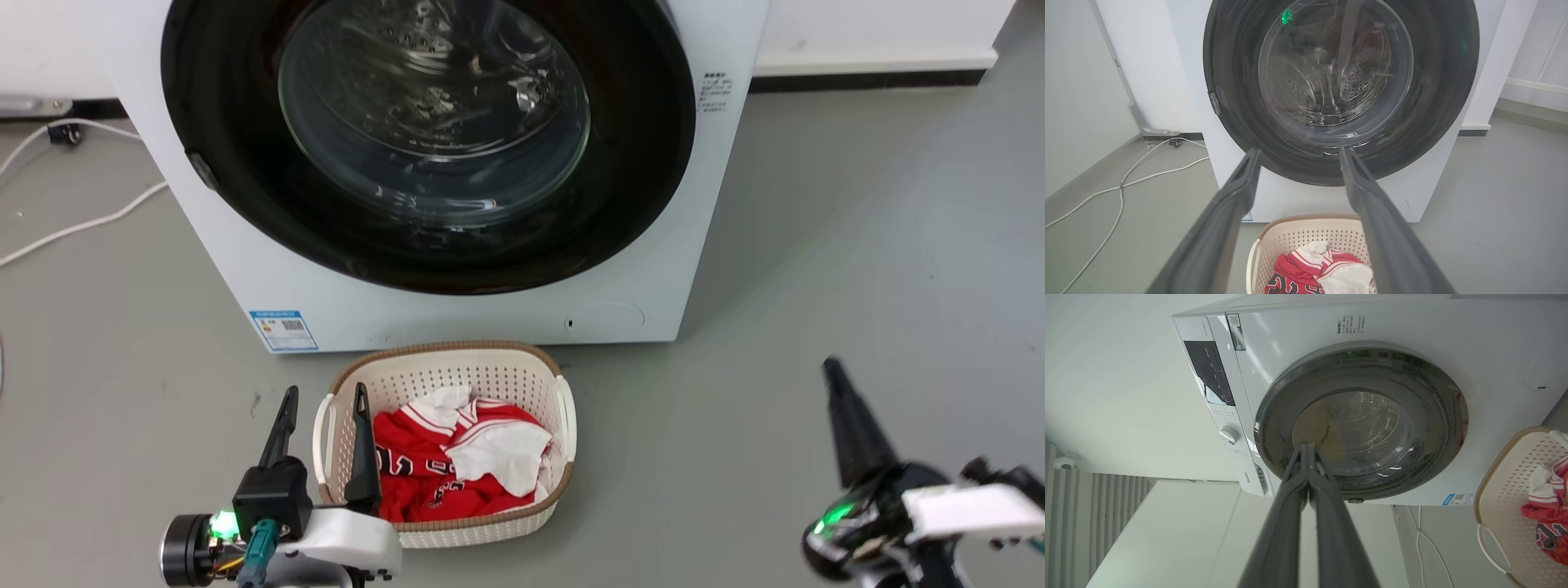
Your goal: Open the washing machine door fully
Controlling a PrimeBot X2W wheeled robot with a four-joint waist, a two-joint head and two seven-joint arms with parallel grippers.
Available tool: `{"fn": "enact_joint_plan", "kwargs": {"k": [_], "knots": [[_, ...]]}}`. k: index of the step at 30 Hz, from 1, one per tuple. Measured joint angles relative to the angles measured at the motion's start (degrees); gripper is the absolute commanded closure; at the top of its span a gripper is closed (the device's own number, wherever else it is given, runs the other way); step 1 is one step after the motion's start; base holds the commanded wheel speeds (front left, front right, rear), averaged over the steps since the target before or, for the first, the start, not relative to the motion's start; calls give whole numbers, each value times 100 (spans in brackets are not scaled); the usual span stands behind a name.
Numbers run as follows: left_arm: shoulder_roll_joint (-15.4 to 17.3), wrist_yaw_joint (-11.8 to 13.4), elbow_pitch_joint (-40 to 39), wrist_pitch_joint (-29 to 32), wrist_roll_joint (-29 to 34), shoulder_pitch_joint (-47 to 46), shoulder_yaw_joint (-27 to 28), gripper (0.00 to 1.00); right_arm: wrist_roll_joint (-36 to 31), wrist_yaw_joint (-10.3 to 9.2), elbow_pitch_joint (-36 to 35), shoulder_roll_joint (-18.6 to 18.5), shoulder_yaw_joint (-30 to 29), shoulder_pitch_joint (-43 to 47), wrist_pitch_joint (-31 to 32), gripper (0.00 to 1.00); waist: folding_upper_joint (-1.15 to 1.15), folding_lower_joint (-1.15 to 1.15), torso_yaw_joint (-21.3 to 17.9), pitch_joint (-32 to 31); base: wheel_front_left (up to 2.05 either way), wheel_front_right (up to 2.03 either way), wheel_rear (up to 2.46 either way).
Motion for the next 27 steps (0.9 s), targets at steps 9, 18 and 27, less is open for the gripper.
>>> {"fn": "enact_joint_plan", "kwargs": {"k": [9, 18, 27], "knots": [[-1, -19, -130, 0, 44, -326, -29, 0, -99, 0, 703, -299, -806, -1267, 304, 100, 0, 0, 24, 482, 0, 0, 0], [1, -77, -281, 0, 53, -916, -111, 0, -37, 0, 1978, -848, -1191, -3146, 832, 100, 0, 1, 129, 1244, 0, 0, 0], [1, -114, -446, 0, 48, -1674, -307, 0, -322, 0, 2788, -1330, -1102, -4944, 1165, 100, 0, 1, 373, 2111, 0, 0, 0]]}}
